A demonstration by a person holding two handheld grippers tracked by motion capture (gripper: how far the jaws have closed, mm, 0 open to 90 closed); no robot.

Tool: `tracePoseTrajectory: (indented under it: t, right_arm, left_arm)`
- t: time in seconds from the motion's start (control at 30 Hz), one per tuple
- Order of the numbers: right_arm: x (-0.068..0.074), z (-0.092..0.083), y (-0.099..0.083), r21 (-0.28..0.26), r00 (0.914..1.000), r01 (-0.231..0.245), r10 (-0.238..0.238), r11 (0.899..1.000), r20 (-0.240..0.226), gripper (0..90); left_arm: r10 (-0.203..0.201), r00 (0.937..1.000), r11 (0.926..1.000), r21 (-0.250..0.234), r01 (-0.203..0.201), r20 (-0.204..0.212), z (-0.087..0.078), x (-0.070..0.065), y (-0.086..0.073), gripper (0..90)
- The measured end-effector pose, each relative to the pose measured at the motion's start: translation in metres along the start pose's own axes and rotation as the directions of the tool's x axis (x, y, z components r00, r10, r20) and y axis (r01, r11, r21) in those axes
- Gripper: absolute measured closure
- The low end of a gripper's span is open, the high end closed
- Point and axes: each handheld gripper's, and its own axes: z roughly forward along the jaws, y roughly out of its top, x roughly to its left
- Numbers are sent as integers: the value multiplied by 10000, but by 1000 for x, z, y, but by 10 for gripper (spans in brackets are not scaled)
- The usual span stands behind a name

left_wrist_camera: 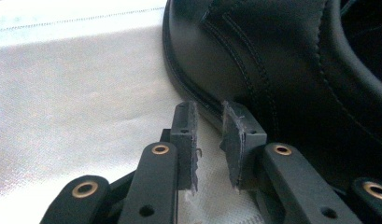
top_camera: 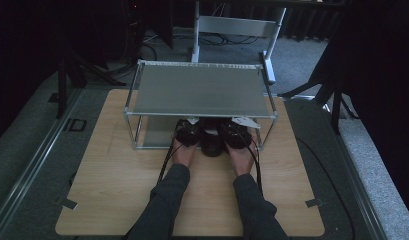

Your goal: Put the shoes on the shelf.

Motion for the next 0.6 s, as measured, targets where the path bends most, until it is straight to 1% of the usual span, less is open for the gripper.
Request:
tracePoseTrajectory:
  t: [0.03, 0.17, 0.27, 0.3, 0.37, 0.43, 0.47, 0.5, 0.57, 0.6]
  right_arm:
    - [0, -1, 0, -42, 10000, 44, -44, 10000, -87, 656]
    - [-2, -4, -2, -164, 9994, -16, 11, 9999, -338, 612]
    - [-4, -10, -3, -231, 9989, 31, -42, 9997, -458, 596]
    - [-5, -12, -3, -287, 9989, 35, -49, 9996, -469, 592]
    - [-5, -17, -2, -371, 9989, 25, -42, 9993, -472, 582]
    - [-5, -25, -2, -486, 9988, 76, -99, 9988, -474, 571]
    - [-5, -28, -2, -464, 9988, 164, -185, 9988, -445, 569]
    - [-5, -28, -2, -464, 9988, 164, -185, 9988, -445, 569]
    - [-7, -35, -4, -365, 9988, 266, -281, 9990, -412, 563]
    - [-7, -38, -6, -431, 9987, 283, -300, 9987, -406, 563]
  left_arm:
    - [-22, 10000, 10000, 6, 22, 1, 0, 0, 0, 742]
    - [-23, 10000, 9999, 126, 23, -13, 1, 2, 0, 713]
    - [147, 9999, 9996, 249, -149, 71, 0, 5, -2, 684]
    - [207, 9996, 9994, 266, -212, 173, 0, 6, -2, 677]
    - [372, 9990, 9987, 327, -381, 250, -2, 8, -3, 665]
    - [332, 9991, 9989, 335, -341, 277, -5, 10, -4, 653]
    - [314, 9991, 9989, 339, -324, 273, -6, 11, -5, 649]
    - [314, 9991, 9989, 339, -324, 273, -6, 11, -5, 644]
    - [314, 9991, 9987, 389, -325, 286, -12, 16, -7, 636]
    - [300, 9990, 9987, 400, -313, 318, -14, 17, -8, 633]
